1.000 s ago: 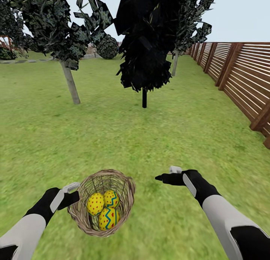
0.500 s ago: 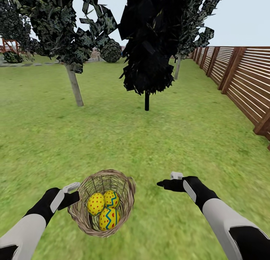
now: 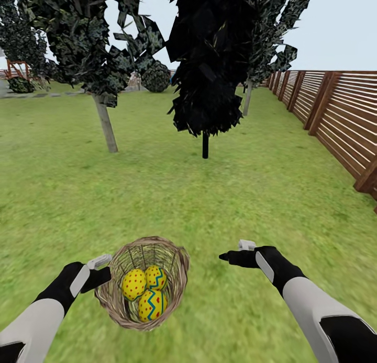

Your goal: Take the three Easter eggs out of the wicker basket on the lawn in the garden, then place them on the lawn next to a single tree (choose any tree) so that all three eggs are next to the same tree and none are left in the basket.

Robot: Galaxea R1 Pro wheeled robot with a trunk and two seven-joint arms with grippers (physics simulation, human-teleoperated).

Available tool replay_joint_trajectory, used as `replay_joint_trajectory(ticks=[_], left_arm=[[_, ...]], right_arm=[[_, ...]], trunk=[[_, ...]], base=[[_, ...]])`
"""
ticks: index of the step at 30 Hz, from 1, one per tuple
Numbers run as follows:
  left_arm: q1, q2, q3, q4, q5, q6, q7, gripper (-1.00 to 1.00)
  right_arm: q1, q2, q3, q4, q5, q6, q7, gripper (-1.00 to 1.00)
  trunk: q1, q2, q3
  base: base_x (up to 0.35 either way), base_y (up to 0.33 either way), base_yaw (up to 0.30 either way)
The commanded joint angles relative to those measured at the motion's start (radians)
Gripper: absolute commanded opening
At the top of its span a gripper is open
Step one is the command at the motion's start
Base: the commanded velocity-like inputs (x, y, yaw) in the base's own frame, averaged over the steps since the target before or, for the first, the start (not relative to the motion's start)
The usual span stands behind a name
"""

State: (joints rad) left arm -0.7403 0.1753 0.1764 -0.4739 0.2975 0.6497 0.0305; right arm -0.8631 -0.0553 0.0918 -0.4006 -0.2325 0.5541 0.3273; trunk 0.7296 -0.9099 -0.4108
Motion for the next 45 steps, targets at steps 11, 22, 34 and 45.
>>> replay_joint_trajectory(ticks=[11,22,34,45], left_arm=[[-0.001,0.000,0.005,-0.002,0.015,0.005,0.002,-1.00],[-0.001,-0.001,0.003,-0.002,0.015,0.005,0.002,-1.00],[-0.001,-0.002,0.003,-0.002,0.015,0.005,0.002,-1.00],[-0.001,-0.002,0.003,-0.002,0.016,0.005,0.002,-1.00]], right_arm=[[-0.001,-0.001,0.008,-0.001,-0.009,0.004,-0.002,1.00],[-0.001,-0.001,0.010,-0.001,-0.008,0.004,-0.002,1.00],[-0.001,-0.001,0.011,-0.003,0.001,0.004,-0.004,1.00],[-0.001,-0.001,0.011,-0.003,0.005,0.004,-0.017,1.00]], trunk=[[0.000,-0.001,0.013],[0.000,-0.001,0.031],[0.000,-0.001,0.045],[0.000,-0.001,0.060]], base=[[0.000,0.000,0.086],[0.000,0.000,0.000],[0.000,0.000,0.122],[0.000,0.000,0.207]])
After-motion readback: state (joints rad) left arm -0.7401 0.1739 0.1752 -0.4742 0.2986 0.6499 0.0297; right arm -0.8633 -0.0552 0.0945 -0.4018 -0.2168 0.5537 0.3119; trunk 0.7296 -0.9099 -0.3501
